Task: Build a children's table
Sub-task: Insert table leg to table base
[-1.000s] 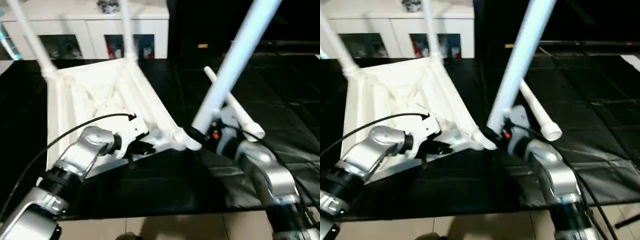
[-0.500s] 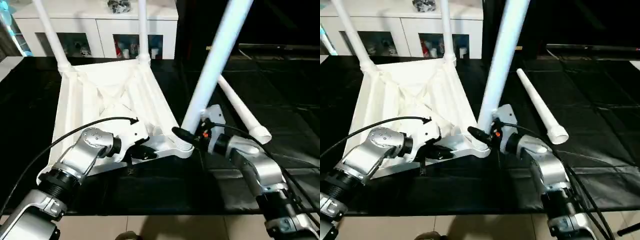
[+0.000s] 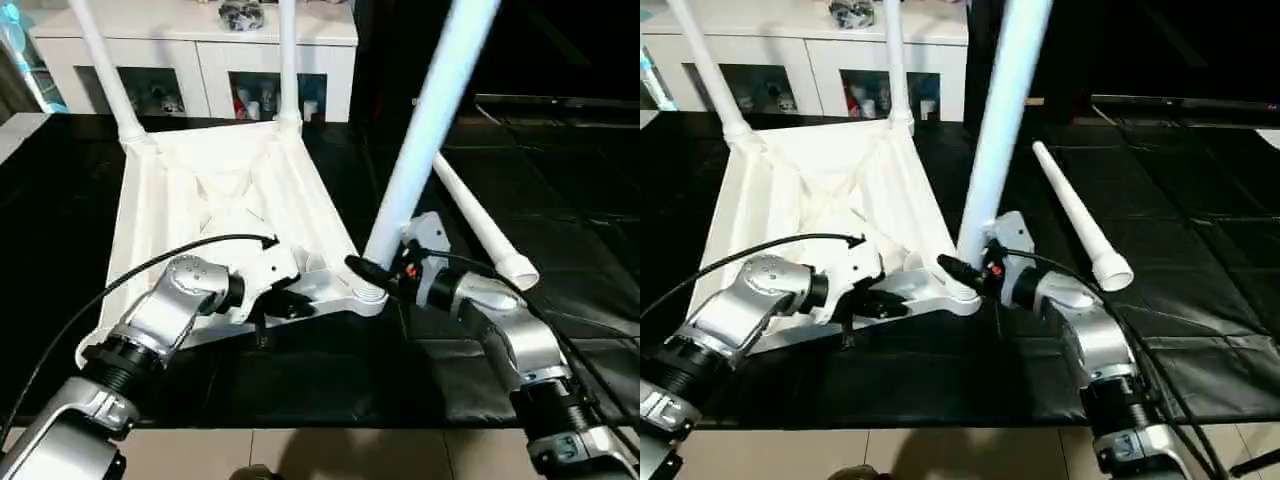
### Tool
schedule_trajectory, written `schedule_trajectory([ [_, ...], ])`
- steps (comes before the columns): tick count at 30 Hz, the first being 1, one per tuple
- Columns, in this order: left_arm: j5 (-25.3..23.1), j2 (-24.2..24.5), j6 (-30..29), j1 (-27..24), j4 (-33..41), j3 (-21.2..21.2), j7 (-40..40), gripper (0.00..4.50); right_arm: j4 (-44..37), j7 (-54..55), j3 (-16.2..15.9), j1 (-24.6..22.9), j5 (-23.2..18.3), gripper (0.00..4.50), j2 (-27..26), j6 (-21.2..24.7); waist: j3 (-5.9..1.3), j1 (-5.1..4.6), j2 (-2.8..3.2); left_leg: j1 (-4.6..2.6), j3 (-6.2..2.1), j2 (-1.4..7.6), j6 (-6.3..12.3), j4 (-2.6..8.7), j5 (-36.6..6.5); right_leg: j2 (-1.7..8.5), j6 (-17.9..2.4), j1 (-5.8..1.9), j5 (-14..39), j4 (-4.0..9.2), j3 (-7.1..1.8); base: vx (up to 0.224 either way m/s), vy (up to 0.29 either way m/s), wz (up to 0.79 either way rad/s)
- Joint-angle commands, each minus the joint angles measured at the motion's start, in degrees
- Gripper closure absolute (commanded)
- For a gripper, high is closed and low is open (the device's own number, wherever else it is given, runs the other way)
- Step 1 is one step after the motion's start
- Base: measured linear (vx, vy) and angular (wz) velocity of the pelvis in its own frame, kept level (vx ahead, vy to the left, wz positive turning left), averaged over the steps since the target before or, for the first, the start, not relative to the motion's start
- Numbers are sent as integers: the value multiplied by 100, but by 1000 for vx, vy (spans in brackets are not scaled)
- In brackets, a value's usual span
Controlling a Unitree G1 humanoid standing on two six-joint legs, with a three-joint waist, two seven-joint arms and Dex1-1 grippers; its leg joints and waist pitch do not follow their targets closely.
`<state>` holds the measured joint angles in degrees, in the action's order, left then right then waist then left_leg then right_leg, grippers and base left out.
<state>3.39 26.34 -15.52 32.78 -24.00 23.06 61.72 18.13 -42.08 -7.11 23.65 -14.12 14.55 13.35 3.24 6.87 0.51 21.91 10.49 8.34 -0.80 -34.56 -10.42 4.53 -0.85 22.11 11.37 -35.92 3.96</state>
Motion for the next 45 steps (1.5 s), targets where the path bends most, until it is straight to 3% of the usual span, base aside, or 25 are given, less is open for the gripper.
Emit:
schedule_trajectory([
  [1,-137,-48,-20,148,-77,-8,-67,395,-2,67,25,-127,-13,257,-16,2,-373,-21,45,-146,-242,518,-256,502,-1646,558,-1171,-175,1308,473,-346,0,0,0],
  [2,-180,-68,1,176,-144,-18,-129,395,-16,76,15,-151,-10,257,-25,-11,-373,-19,89,-149,-245,511,-264,499,-1657,552,-1167,-170,1278,471,-343,0,0,0],
  [7,-212,-108,91,267,-315,-35,-133,395,-51,81,9,-192,32,257,-82,-30,-379,-39,75,-138,-247,514,-238,501,-1658,552,-1252,-192,1106,464,-339,0,0,0],
  [10,-222,-119,111,318,-378,-48,-98,395,-76,51,-18,-196,60,257,-78,-37,-367,-42,102,-158,-251,519,-280,508,-1810,554,-1254,-179,1250,480,-342,0,0,0],
  [13,-228,-121,93,337,-403,-49,-57,395,-78,27,-41,-193,73,257,-62,-47,-362,-45,97,-162,-257,525,-319,519,-1907,556,-1233,-173,1346,490,-345,0,0,0],
  [16,-252,-113,87,348,-435,-48,-29,431,-64,1,-65,-190,88,257,-46,-66,-364,-46,94,-158,-256,526,-310,521,-1874,556,-1240,-175,1271,485,-349,0,0,0],
  [21,-249,-67,21,347,-404,-27,93,450,-15,-142,-133,-165,129,257,-1,-85,-358,-36,65,-161,-249,529,-289,521,-1867,566,-1229,-169,1370,496,-354,0,0,0],
  [30,-214,-24,179,311,-332,20,405,450,94,-528,-356,-94,200,257,143,2,-361,-36,80,-157,-247,534,-246,527,-1780,556,-1269,-177,1166,477,-348,0,0,0],
  [35,-218,2,253,325,-295,67,530,450,267,-656,-441,37,289,257,191,39,-351,-37,82,-164,-250,541,-272,534,-1884,564,-1272,-166,1314,490,-351,0,0,0],
  [36,-233,6,277,334,-294,93,560,450,317,-685,-461,76,315,257,198,43,-352,-51,32,-160,-243,541,-270,538,-1869,563,-1273,-172,1300,495,-353,0,0,0],
  [37,-233,6,277,334,-294,93,560,450,317,-685,-461,76,315,257,198,43,-351,-46,58,-155,-245,538,-260,532,-1827,569,-1285,-171,1283,485,-354,0,0,0],
  [40,-278,13,311,341,-298,139,605,450,424,-740,-464,186,299,257,169,102,-356,-46,35,-148,-242,539,-221,528,-1725,573,-1297,-180,1216,474,-357,0,0,0],
  [45,-355,-21,232,384,-366,115,477,450,555,-726,-308,288,114,257,90,175,-335,-50,44,-162,-247,544,-253,533,-1881,582,-1233,-156,1601,517,-361,0,0,0],
])
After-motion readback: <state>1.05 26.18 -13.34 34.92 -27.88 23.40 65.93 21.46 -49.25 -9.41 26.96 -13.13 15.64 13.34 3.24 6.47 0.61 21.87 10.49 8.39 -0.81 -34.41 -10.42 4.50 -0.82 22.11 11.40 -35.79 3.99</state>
